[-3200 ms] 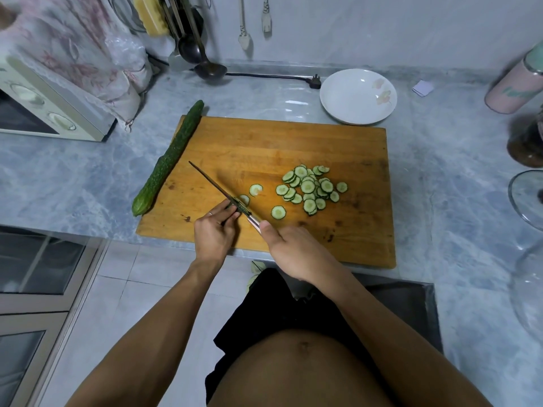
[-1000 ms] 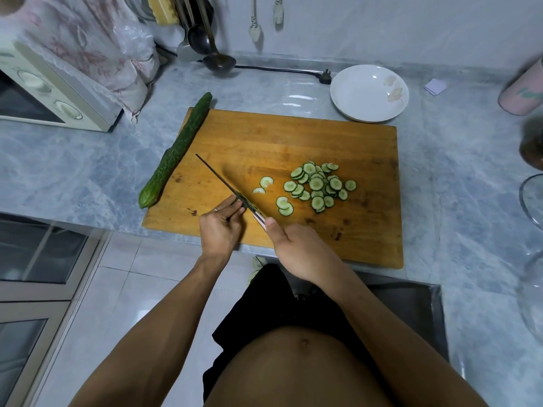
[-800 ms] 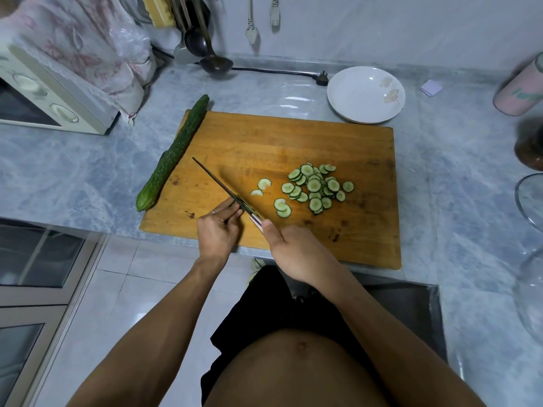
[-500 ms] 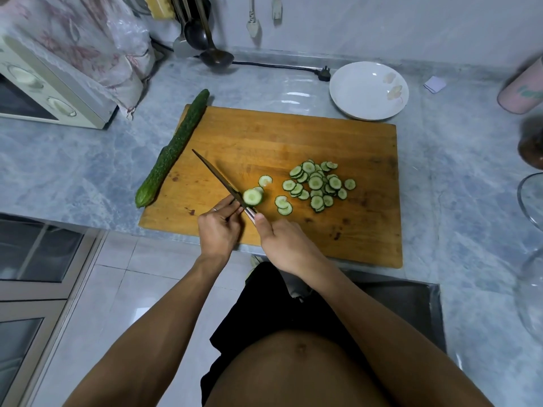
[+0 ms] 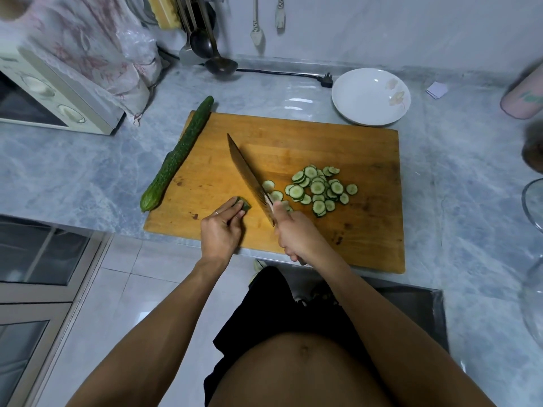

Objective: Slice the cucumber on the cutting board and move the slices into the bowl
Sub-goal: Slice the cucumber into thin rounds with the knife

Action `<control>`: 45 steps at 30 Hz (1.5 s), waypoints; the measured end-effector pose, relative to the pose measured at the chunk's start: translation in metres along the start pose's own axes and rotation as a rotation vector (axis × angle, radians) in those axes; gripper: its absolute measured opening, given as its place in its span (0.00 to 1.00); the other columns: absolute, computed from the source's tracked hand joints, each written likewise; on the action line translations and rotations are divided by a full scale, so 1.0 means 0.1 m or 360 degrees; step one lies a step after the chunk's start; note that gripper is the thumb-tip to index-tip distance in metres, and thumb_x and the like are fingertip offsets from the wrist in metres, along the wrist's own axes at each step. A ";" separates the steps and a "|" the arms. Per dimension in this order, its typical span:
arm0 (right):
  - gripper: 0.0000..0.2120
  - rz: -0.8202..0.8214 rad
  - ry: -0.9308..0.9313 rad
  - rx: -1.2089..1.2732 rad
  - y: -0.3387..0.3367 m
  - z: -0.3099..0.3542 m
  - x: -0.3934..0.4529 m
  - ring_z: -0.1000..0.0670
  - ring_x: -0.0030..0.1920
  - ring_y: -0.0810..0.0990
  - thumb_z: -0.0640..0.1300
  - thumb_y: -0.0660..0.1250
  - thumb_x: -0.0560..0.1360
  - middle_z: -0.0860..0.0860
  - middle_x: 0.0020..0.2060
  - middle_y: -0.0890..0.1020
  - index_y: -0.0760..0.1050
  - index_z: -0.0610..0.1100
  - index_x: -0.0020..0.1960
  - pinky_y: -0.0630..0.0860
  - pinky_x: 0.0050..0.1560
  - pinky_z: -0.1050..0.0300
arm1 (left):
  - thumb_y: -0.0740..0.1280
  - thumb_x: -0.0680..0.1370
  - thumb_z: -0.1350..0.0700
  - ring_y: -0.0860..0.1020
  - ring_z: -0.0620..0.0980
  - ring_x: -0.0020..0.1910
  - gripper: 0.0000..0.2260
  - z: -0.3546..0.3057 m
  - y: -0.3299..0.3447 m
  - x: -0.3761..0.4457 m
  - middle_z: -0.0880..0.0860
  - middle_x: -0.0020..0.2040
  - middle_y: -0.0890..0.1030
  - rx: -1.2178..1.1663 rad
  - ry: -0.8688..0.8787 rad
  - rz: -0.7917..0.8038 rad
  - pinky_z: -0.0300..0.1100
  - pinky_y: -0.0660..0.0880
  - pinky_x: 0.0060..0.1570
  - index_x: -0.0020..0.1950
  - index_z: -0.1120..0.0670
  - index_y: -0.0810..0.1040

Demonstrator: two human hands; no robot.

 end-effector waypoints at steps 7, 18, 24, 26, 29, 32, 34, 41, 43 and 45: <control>0.31 0.0020 -0.0095 0.0053 -0.37 -0.09 -0.14 0.49 0.24 0.67 0.69 0.47 0.79 0.47 0.27 0.70 0.69 0.43 0.37 0.63 0.27 0.59 | 0.69 0.76 0.64 0.79 0.53 0.61 0.11 -0.03 -0.05 0.11 0.55 0.60 0.82 0.0056 -0.0003 0.0076 0.37 0.70 0.63 0.58 0.58 0.83; 0.27 -0.0420 -0.0637 -0.1315 -0.94 -0.21 -0.37 0.49 0.31 0.75 0.67 0.49 0.79 0.49 0.32 0.76 0.71 0.44 0.41 0.75 0.34 0.52 | 0.64 0.74 0.60 0.78 0.51 0.52 0.09 -1.07 -0.11 0.15 0.53 0.51 0.80 -0.0072 0.0900 0.0248 0.46 0.74 0.53 0.49 0.58 0.84; 0.27 -0.0452 -0.0717 -0.1597 -0.90 -0.28 -0.50 0.47 0.33 0.74 0.66 0.49 0.79 0.51 0.33 0.74 0.71 0.44 0.44 0.68 0.32 0.53 | 0.57 0.78 0.51 0.74 0.52 0.62 0.17 -1.20 0.27 0.24 0.50 0.61 0.77 0.0341 0.0892 0.0992 0.50 0.72 0.61 0.62 0.51 0.79; 0.28 -0.0447 -0.0712 -0.1596 -0.91 -0.31 -0.52 0.46 0.36 0.78 0.66 0.49 0.80 0.49 0.37 0.79 0.74 0.43 0.48 0.74 0.36 0.52 | 0.54 0.79 0.48 0.69 0.50 0.69 0.20 -1.23 0.38 0.31 0.47 0.69 0.73 0.0465 0.0761 0.1255 0.47 0.68 0.66 0.68 0.48 0.75; 0.29 -0.0430 -0.0713 -0.1606 -0.93 -0.36 -0.51 0.48 0.36 0.79 0.67 0.49 0.79 0.48 0.40 0.81 0.75 0.43 0.51 0.77 0.38 0.52 | 0.55 0.83 0.49 0.62 0.50 0.75 0.19 -1.24 0.54 0.39 0.48 0.76 0.66 0.0645 0.0656 0.1484 0.48 0.61 0.73 0.74 0.46 0.69; 0.27 -0.0403 -0.0716 -0.1567 -0.94 -0.40 -0.51 0.50 0.32 0.72 0.67 0.50 0.79 0.51 0.34 0.75 0.73 0.44 0.47 0.70 0.33 0.54 | 0.62 0.81 0.55 0.70 0.49 0.69 0.15 -1.33 0.55 0.41 0.49 0.69 0.73 0.0395 0.0728 0.1300 0.48 0.67 0.68 0.67 0.47 0.77; 0.26 -0.0407 -0.0738 -0.1544 -0.95 -0.41 -0.53 0.51 0.31 0.70 0.66 0.51 0.79 0.51 0.33 0.74 0.72 0.44 0.45 0.67 0.32 0.54 | 0.70 0.77 0.57 0.75 0.44 0.58 0.10 -1.43 0.53 0.38 0.45 0.56 0.79 0.0157 0.0837 0.1183 0.43 0.72 0.60 0.58 0.49 0.83; 0.26 -0.0378 -0.0766 -0.1619 -0.94 -0.39 -0.56 0.48 0.33 0.73 0.66 0.50 0.79 0.50 0.34 0.74 0.69 0.45 0.44 0.63 0.30 0.54 | 0.76 0.71 0.48 0.76 0.46 0.46 0.08 -1.46 0.75 0.49 0.46 0.43 0.78 0.0253 0.0614 0.1283 0.40 0.70 0.44 0.48 0.48 0.84; 0.28 -0.0374 -0.0781 -0.1640 -0.92 -0.39 -0.55 0.46 0.36 0.77 0.67 0.50 0.79 0.48 0.38 0.78 0.72 0.44 0.47 0.67 0.32 0.54 | 0.74 0.74 0.48 0.77 0.46 0.47 0.06 -1.45 0.79 0.56 0.44 0.46 0.79 0.0432 0.0587 0.1168 0.39 0.68 0.42 0.49 0.47 0.83; 0.29 -0.0381 -0.0793 -0.1631 -0.92 -0.37 -0.53 0.46 0.37 0.79 0.67 0.50 0.79 0.48 0.39 0.80 0.74 0.43 0.48 0.71 0.34 0.53 | 0.72 0.76 0.49 0.75 0.45 0.47 0.06 -1.42 0.80 0.62 0.45 0.49 0.79 0.0556 0.0563 0.1045 0.40 0.68 0.42 0.52 0.47 0.83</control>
Point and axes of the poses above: each hand's wrist, its own x-axis towards the middle knuckle, its own y-axis out of the palm, z = x × y, the point moved 5 cm from there along x, towards the middle knuckle
